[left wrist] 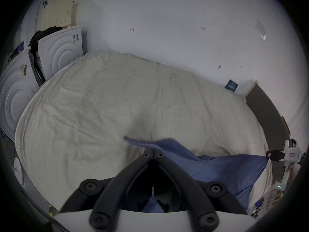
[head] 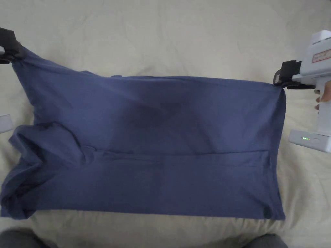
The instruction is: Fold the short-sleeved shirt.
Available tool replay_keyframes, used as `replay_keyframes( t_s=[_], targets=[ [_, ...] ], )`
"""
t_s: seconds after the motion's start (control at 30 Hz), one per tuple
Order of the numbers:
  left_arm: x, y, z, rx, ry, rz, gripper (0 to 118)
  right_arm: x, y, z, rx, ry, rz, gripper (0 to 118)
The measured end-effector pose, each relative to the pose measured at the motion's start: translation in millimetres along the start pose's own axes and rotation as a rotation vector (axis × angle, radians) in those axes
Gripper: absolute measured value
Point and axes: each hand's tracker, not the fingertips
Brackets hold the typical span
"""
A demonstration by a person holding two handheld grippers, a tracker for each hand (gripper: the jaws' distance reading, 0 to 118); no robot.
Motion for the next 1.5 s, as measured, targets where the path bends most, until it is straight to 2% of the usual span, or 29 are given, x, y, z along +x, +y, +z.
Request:
replay_keyframes(
  t_s=[0.1, 0.3, 0.47, 0.7, 0.73, 0.77, 0.8, 0.83, 0.87, 0.9, 0.93, 1.03, 1.13, 1.23, 1.4, 1.5],
  targets=[
    [-10, -20, 35, 0.020, -0.027, 0.007, 0, 1, -30, 40, 0.033, 0.027, -0.009, 5],
    [-36, -83, 79, 0.013, -0.039, 0.049, 0, 10, -110, 80, 0.029, 0.013, -0.032, 5],
    [-53, -149, 87, -0.053, -0.012, 0.116, 0, 26, -175, 79, -0.042, 0.008, -0.122, 5],
    [-66, -221, 70, -0.197, 0.081, 0.176, 2, 34, -234, 50, -0.132, -0.019, -0.150, 6],
    [-65, -224, 70, -0.206, 0.084, 0.188, 14, 33, -238, 48, -0.130, -0.024, -0.152, 18],
    [-64, -225, 70, -0.210, 0.096, 0.194, 33, 32, -239, 48, -0.123, -0.030, -0.156, 36],
    [-62, -224, 71, -0.204, 0.105, 0.194, 60, 34, -237, 49, -0.109, -0.045, -0.155, 61],
    [-60, -221, 76, -0.187, 0.118, 0.186, 92, 34, -233, 52, -0.086, -0.055, -0.139, 84],
    [-58, -217, 79, -0.164, 0.118, 0.172, 111, 33, -229, 57, -0.066, -0.060, -0.120, 94],
    [-54, -211, 84, -0.126, 0.121, 0.156, 118, 32, -223, 64, -0.030, -0.058, -0.096, 100],
    [-48, -203, 92, -0.069, 0.121, 0.136, 118, 32, -217, 73, 0.025, -0.053, -0.071, 103],
    [-24, -180, 115, 0.107, 0.143, 0.038, 118, 21, -197, 105, 0.200, -0.035, -0.022, 105],
    [8, -168, 131, 0.317, 0.186, -0.102, 118, 6, -184, 135, 0.402, -0.017, 0.004, 116],
    [41, -168, 141, 0.487, 0.193, -0.219, 118, -9, -179, 151, 0.560, -0.001, 0.055, 118],
    [75, -172, 138, 0.612, 0.164, -0.305, 118, -35, -185, 155, 0.687, -0.031, 0.124, 118],
    [88, -176, 138, 0.645, 0.152, -0.311, 118, -47, -193, 152, 0.720, -0.038, 0.114, 118]
  ],
)
